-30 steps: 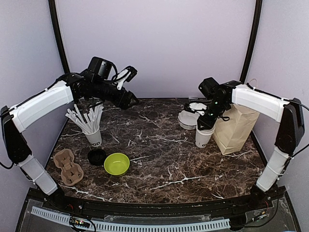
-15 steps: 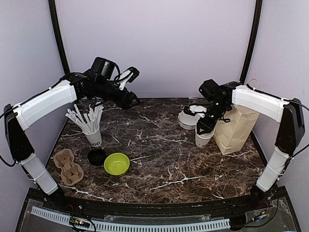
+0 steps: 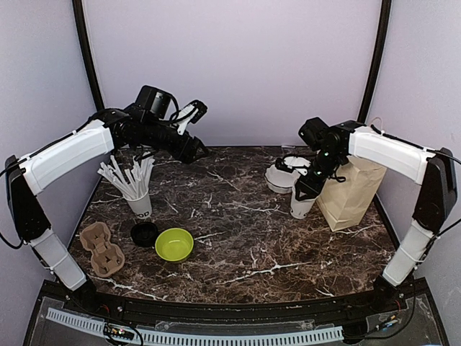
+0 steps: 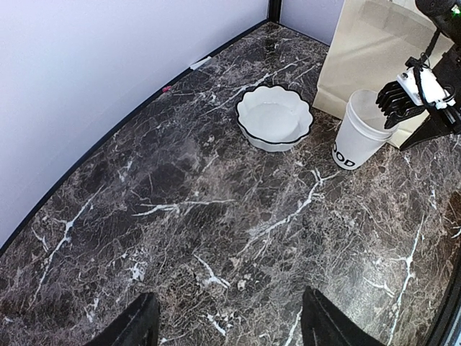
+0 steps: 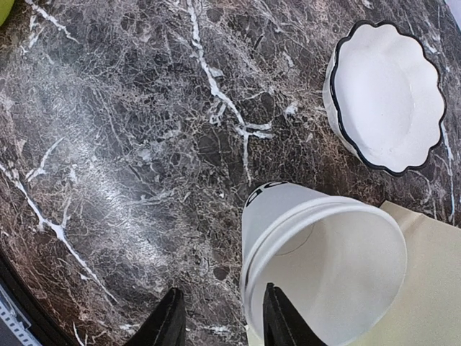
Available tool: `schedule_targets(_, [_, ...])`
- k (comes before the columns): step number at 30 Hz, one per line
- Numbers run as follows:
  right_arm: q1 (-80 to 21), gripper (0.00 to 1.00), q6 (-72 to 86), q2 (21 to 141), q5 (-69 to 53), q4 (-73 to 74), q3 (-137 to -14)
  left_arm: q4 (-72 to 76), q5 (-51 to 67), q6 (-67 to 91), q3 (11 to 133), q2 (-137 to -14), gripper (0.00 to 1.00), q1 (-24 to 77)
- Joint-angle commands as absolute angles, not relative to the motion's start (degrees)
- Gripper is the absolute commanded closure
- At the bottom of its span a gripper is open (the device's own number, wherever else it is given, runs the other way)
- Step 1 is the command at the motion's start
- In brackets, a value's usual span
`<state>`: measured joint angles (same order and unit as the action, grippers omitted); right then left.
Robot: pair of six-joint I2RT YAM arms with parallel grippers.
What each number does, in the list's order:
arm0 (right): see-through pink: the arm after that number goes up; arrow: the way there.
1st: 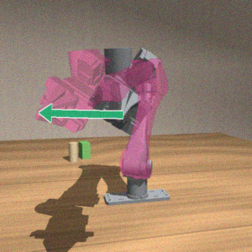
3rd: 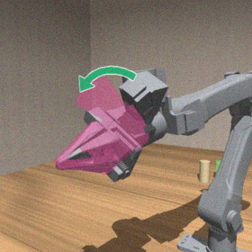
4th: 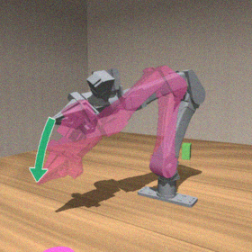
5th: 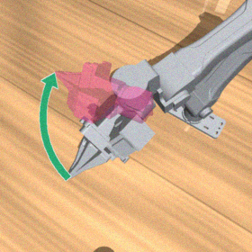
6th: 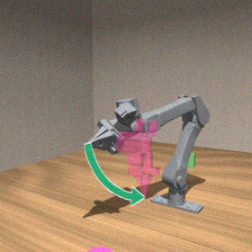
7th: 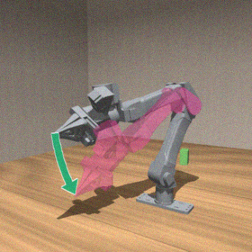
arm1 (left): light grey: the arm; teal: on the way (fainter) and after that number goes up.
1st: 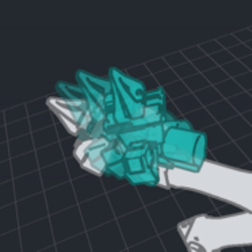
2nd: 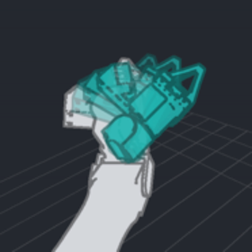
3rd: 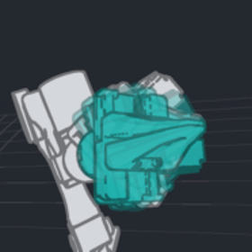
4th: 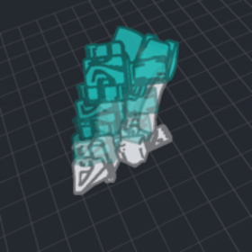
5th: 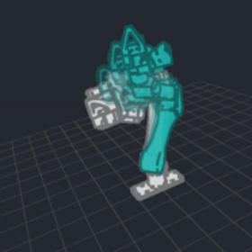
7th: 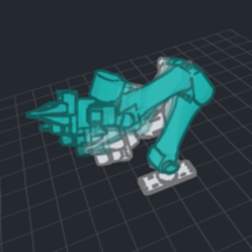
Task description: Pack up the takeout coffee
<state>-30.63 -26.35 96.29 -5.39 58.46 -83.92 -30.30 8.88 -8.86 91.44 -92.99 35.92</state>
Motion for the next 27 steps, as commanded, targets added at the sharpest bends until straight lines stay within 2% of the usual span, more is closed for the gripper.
schedule_targets(1, [-30.5,0.63,-27.0,94.6,-6.6,59.2,-85.0,-30.0,8.7,-9.4,90.5,-90.2,0.30,36.3])
schedule_targets(7, [-30.5,0.68,-26.9,96.3,-4.9,58.8,-84.8,-28.6,8.9,-9.1,88.8,-89.2,0.30,36.3])
schedule_targets(14, [-30.5,0.83,-26.6,97.9,-2.7,58.4,-84.8,-28.4,8.3,-9.7,88.1,-89.0,0.30,36.3])
schedule_targets(20, [-30.4,0.82,-26.2,98.7,-1.6,58.2,-84.6,-27.9,8.7,-9.7,87.7,-89.2,0.30,36.3])
schedule_targets(27, [-30.4,0.98,-26.2,99.0,-2.1,58.3,-85.1,-27.3,9.0,-9.7,87.7,-89.7,0.30,36.3])
